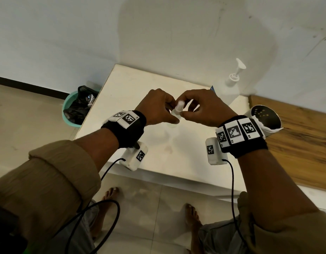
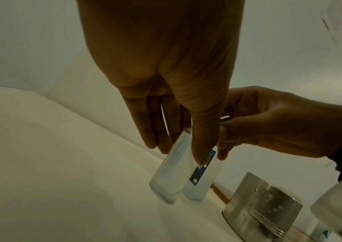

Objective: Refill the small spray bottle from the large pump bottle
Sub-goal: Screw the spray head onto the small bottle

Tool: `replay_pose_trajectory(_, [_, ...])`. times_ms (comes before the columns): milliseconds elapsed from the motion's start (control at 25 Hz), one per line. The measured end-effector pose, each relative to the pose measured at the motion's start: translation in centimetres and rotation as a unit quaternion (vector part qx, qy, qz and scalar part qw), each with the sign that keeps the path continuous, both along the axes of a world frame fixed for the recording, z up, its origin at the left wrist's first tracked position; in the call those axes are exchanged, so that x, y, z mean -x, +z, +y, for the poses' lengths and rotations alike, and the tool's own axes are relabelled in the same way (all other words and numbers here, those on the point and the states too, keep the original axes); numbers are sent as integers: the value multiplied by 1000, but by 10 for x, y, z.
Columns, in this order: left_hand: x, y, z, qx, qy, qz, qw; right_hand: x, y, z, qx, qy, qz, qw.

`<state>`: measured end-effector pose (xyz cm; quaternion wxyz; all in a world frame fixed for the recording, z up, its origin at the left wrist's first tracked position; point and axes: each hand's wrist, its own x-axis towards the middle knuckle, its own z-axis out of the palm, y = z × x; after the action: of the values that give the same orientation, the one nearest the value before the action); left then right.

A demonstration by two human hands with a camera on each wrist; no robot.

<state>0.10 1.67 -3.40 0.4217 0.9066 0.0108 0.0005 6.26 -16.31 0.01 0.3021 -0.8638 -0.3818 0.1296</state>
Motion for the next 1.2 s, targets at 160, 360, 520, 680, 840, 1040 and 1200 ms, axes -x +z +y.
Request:
replay_pose_trajectory(160, [0,1,0,6,4,-8,1000,0,-6,6,-11,-53,-18,998])
replay_pose_trajectory(360, [0,2,0,17,0,-9,1000,-4,-7,2,30,-70,-25,997])
replay_pose_trajectory(520, [0,4,-1,17,8,-8,1000,-4,2,-3,-1,-23,16,1000])
replay_pose_trajectory(680, [0,5,-1,16,18,-13,1000,1,-3,6,-30,-56,5,998])
replay_pose_trajectory(840, [-1,5,1,22,29,-24,999,4,-8,13,-44,-83,-45,995])
replay_pose_trajectory(1040, [-1,3,2,16,30,-29,999,7,-14,17,-48,-97,-57,993])
replay_pose_trajectory(1200, [-1,3,0,0,27,-32,999,6,-18,17,-54,-105,-45,992])
